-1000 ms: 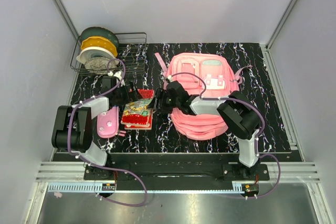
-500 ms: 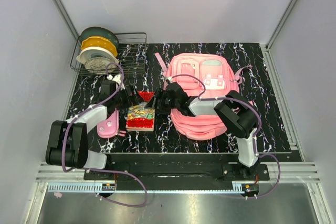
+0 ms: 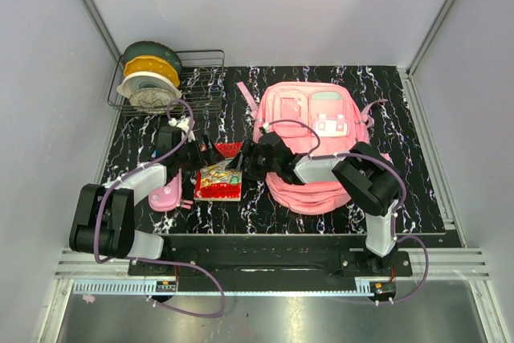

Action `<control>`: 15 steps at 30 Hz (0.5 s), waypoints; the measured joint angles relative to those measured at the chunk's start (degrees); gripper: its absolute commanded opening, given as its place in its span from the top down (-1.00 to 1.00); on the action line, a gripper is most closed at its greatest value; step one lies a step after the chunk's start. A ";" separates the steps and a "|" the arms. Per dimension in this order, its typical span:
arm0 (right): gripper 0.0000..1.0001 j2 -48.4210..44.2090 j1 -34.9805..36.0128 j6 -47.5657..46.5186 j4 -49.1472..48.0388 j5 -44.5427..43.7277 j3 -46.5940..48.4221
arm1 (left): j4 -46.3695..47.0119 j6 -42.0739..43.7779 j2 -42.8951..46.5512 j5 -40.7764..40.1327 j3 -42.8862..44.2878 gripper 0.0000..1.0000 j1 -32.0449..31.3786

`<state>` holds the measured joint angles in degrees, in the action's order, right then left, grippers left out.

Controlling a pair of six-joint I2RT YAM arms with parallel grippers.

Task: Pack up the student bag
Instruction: Pick up the book from the center of the board.

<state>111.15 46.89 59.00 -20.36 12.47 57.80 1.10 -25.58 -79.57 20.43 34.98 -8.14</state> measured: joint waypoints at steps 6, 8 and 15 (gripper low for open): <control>-0.49 -0.02 0.00 0.48 -0.07 0.09 -0.13 | 0.90 -0.46 -0.20 1.29 0.00 -0.98 -0.98; -0.47 0.02 -0.02 0.79 -0.24 0.20 -0.28 | 1.66 -0.70 -0.48 1.62 0.00 -0.98 -0.98; -0.57 0.74 -0.02 1.95 -2.12 0.52 -0.83 | 3.15 -1.11 -1.81 1.68 -0.04 -0.98 -1.03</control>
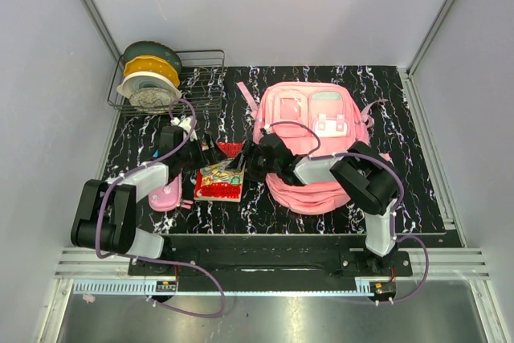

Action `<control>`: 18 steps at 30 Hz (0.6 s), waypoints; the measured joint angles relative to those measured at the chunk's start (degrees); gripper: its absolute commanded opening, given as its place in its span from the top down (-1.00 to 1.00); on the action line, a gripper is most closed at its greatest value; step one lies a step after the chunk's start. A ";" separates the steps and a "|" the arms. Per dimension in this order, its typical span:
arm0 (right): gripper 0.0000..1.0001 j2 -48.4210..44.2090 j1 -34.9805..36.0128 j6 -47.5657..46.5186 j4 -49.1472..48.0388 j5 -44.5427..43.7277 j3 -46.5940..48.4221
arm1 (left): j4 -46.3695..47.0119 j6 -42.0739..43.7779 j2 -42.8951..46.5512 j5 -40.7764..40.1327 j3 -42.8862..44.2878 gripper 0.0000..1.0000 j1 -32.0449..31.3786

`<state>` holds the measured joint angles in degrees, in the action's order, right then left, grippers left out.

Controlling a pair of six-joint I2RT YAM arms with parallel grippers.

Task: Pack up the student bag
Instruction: Pick up the book from the center of the board.

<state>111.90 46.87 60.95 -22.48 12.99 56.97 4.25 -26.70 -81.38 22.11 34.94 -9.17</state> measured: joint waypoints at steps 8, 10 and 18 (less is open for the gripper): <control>0.06 0.61 0.00 1.64 -3.58 0.00 -2.19 | 2.01 -0.20 -0.11 0.00 -0.76 -0.98 -0.17; 0.13 0.61 0.00 1.95 -5.44 0.11 -3.69 | 2.36 -0.24 -0.11 -0.02 -0.85 -0.98 -0.22; 0.16 -3.80 0.37 -0.37 -9.70 -1.60 -9.29 | 2.01 -0.37 0.04 1.95 -0.85 -0.98 -0.63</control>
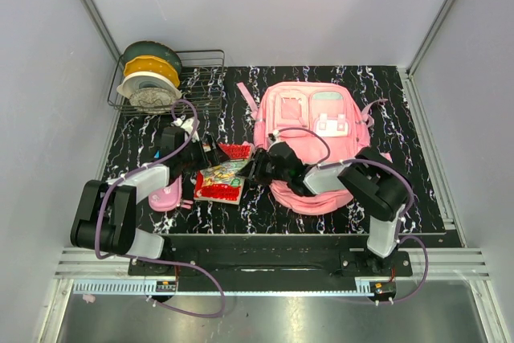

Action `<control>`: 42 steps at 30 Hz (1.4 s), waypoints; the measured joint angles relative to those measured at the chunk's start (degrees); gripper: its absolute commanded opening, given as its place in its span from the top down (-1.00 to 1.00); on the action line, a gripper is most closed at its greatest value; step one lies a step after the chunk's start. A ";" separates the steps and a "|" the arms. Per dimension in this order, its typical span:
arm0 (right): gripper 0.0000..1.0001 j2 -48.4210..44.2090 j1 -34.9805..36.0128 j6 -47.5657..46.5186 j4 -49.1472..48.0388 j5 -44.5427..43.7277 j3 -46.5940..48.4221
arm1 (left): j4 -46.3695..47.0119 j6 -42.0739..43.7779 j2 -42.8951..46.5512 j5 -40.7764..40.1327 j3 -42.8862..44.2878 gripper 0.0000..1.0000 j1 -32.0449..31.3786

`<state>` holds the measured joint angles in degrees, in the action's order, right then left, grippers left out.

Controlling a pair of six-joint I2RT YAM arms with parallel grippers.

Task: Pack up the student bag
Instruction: Pick up the book from the center of the board.

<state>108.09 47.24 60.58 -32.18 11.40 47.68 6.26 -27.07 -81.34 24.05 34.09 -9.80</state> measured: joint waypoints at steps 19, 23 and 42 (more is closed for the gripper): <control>0.19 1.64 0.04 1.75 -8.20 2.23 -1.73 | 1.62 -1.33 0.92 0.42 -0.74 -0.98 -1.36; 0.74 1.97 0.07 2.38 -10.23 3.63 -1.42 | 1.64 -1.81 0.92 0.70 -0.81 -0.98 -1.79; 1.00 -28.02 -0.44 -10.93 11.85 -5.07 -4.13 | -4.68 -0.83 33.81 -12.68 -2.14 -0.98 -2.73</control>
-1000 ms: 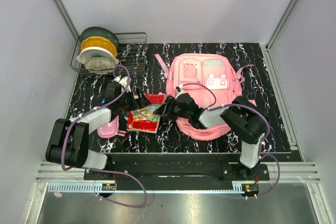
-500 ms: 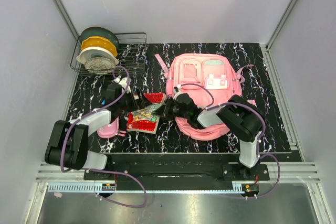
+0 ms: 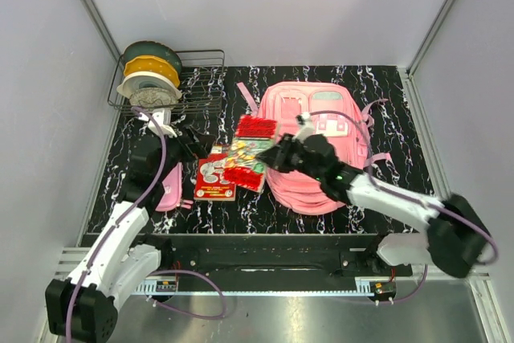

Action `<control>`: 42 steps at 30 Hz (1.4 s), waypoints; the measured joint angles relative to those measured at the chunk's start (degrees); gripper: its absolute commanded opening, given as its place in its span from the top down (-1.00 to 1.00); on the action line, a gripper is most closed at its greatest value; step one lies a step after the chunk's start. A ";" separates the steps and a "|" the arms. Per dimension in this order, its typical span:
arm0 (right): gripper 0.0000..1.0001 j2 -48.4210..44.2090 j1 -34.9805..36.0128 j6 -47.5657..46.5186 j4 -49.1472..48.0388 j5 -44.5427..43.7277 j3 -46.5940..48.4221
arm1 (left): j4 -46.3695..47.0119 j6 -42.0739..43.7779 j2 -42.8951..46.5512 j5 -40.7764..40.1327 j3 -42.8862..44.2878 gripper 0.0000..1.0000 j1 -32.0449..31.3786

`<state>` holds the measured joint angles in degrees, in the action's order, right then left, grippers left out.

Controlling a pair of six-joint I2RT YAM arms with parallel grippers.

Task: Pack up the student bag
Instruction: Pick up the book from the center of the board, then place the book in the student bag.

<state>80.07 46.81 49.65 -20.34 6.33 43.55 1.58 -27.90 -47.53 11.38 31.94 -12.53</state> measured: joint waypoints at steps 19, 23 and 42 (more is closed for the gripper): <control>1.00 -43.65 -27.26 -14.08 56.59 -27.96 3.10 | 3.87 20.81 -21.49 10.27 13.75 -0.98 -30.80; 1.00 -44.94 -28.17 -15.19 61.90 -30.77 5.11 | 1.18 28.41 -30.38 9.88 22.40 -0.98 -37.92; 1.00 -48.92 -28.24 -15.04 69.64 -33.35 8.72 | -0.81 37.51 -52.46 17.16 34.27 -0.69 -46.05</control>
<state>31.16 18.57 34.61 49.30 -27.03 52.27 0.78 9.61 -99.98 28.53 66.22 -58.59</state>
